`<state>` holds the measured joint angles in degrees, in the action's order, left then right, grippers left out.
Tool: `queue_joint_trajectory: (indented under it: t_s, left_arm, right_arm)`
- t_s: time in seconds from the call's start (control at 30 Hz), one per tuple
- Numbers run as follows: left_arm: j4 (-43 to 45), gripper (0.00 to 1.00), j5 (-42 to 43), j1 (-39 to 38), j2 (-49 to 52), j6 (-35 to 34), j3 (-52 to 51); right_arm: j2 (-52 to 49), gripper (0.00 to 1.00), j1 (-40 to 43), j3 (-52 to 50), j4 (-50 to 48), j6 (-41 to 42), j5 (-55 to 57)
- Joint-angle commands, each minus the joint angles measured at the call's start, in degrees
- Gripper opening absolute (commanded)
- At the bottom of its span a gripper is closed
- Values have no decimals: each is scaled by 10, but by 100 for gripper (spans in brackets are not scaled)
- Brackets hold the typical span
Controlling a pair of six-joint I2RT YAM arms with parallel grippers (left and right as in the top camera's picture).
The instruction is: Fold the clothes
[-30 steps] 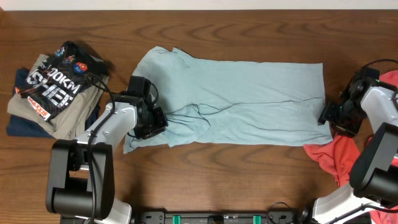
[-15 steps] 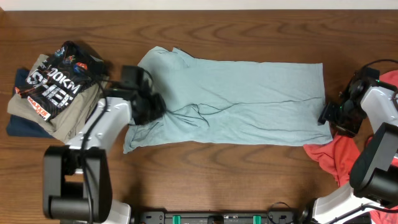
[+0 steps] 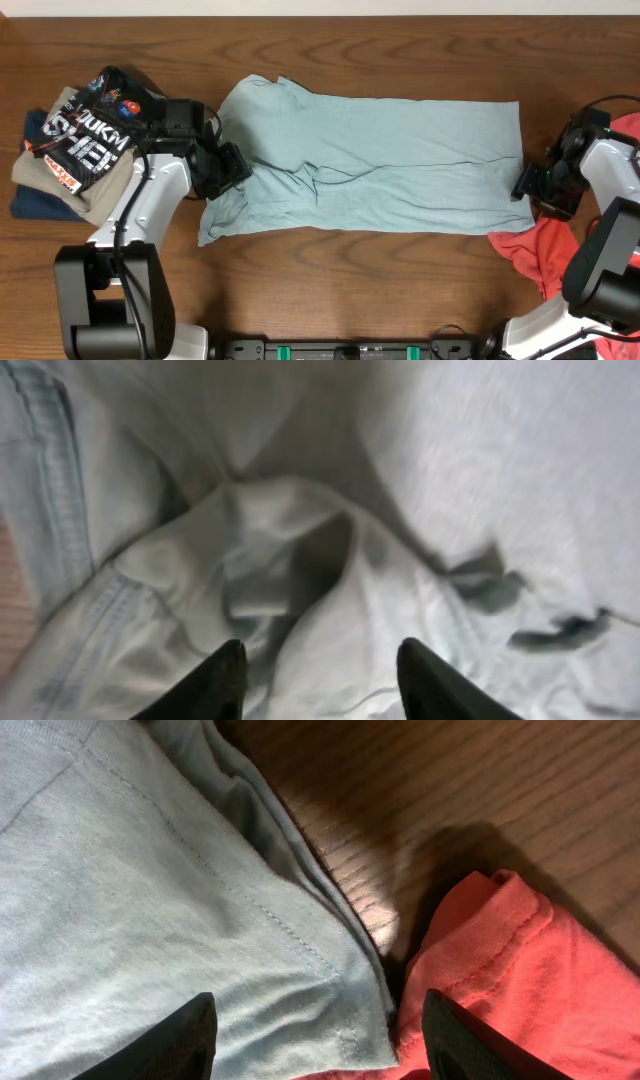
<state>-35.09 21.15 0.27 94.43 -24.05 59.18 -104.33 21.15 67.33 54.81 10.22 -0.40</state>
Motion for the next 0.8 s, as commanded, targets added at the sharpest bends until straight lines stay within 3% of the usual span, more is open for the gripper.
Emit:
queue_joint_trajectory:
  t_s: [0.0, 0.23, 0.53, 0.77]
  left_arm:
    - [-32, 53, -60, 0, -2, 15, 4]
    - [-80, 53, -155, 0, -2, 14, -17]
    - [-18, 54, -165, 0, -1, 12, -90]
    - [-10, 59, -167, 0, -1, 12, -127]
  right_arm:
    - [7, 64, 5, -4, 0, 0, -1]
    - [7, 64, 7, -4, -1, 0, 36]
    - [1, 58, 6, -23, -25, -17, 1]
    - [1, 47, 6, -87, -83, -17, 2]
